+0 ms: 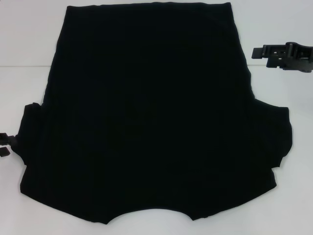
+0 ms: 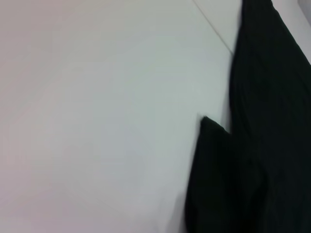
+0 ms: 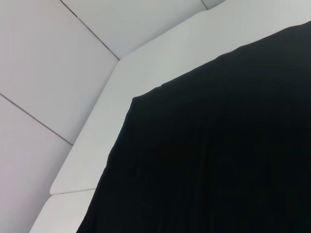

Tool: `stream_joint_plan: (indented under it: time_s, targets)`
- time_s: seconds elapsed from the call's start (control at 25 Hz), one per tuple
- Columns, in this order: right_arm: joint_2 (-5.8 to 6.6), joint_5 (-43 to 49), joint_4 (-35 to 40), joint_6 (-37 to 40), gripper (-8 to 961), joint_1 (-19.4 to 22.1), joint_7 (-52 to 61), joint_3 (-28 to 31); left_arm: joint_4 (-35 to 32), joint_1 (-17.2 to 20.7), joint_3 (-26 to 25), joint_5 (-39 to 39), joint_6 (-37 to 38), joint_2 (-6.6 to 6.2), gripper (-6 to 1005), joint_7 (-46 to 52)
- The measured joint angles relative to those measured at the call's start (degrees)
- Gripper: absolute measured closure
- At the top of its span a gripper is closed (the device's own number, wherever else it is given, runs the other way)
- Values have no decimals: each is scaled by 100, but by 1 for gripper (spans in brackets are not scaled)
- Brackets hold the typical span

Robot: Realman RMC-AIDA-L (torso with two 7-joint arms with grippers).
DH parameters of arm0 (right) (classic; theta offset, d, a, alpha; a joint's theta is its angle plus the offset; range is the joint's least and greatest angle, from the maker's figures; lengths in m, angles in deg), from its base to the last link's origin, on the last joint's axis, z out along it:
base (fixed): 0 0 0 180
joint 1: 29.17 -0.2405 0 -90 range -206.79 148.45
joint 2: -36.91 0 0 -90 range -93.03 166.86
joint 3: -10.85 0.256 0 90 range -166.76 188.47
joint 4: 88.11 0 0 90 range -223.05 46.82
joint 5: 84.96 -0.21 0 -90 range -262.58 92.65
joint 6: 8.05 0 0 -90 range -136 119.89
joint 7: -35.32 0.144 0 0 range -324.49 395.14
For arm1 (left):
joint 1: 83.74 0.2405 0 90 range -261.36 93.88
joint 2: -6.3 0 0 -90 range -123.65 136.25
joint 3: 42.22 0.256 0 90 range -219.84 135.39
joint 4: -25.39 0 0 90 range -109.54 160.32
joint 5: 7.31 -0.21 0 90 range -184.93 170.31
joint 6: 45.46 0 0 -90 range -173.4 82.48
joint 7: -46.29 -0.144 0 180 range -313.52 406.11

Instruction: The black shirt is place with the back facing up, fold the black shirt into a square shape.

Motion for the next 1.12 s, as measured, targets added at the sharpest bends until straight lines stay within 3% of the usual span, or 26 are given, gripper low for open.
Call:
stream_joint_plan:
  time_s: [0.52, 0.84, 1.12]
  targets:
    - [10, -4, 0, 23, 217, 0, 37, 47, 186, -111, 59, -24, -293, 0, 623, 94]
    - [141, 24, -7, 315, 217, -40, 87, 81, 210, -120, 70, -33, -313, -9, 637, 94]
    - [150, 26, -7, 419, 218, -86, 96, 79, 212, -128, 83, -54, -315, -6, 648, 75]
